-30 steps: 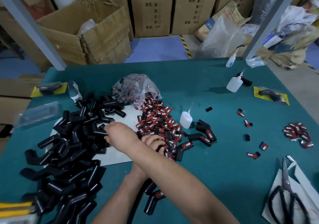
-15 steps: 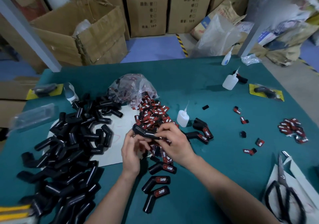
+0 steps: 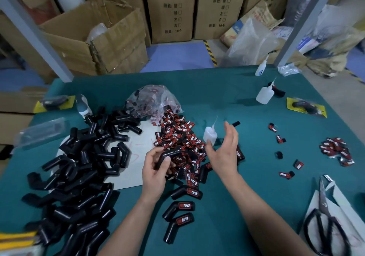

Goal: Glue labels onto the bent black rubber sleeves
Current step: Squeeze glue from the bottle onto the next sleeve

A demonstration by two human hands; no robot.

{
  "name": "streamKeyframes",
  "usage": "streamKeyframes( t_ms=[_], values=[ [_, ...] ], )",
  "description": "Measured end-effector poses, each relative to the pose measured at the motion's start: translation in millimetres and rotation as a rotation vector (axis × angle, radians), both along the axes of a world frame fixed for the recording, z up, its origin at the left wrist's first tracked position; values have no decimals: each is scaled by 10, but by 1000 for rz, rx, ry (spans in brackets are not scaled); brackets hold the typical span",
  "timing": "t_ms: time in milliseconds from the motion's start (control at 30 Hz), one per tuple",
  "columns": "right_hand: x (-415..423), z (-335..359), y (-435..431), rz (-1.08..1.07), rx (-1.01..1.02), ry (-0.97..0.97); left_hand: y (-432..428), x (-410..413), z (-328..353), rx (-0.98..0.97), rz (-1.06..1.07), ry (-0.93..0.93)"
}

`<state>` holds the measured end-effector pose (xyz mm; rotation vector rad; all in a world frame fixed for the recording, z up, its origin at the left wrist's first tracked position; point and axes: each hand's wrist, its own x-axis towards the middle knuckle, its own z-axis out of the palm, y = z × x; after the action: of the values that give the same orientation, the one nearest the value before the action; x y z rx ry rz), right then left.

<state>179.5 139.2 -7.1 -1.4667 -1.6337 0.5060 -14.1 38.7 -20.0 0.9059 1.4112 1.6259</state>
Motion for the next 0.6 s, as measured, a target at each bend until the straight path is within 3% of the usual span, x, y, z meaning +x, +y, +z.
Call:
streamKeyframes(
  t_ms=[100,167,300,433,600],
  values=[
    [34,-59,64,-25,11,-326,8,7,-24,-24,12,38],
    [11,-62,77,-34,84,-406,14,4,-66,-48,28,51],
    [-25,-23,62,39,169,-302,36,-1,-127,-62,26,90],
    [-65,3,-113,210,118,-48,35,7,-110,-71,53,104],
    [-86,-98,-216,307,42,64,31,15,-73,-63,94,68]
  ],
)
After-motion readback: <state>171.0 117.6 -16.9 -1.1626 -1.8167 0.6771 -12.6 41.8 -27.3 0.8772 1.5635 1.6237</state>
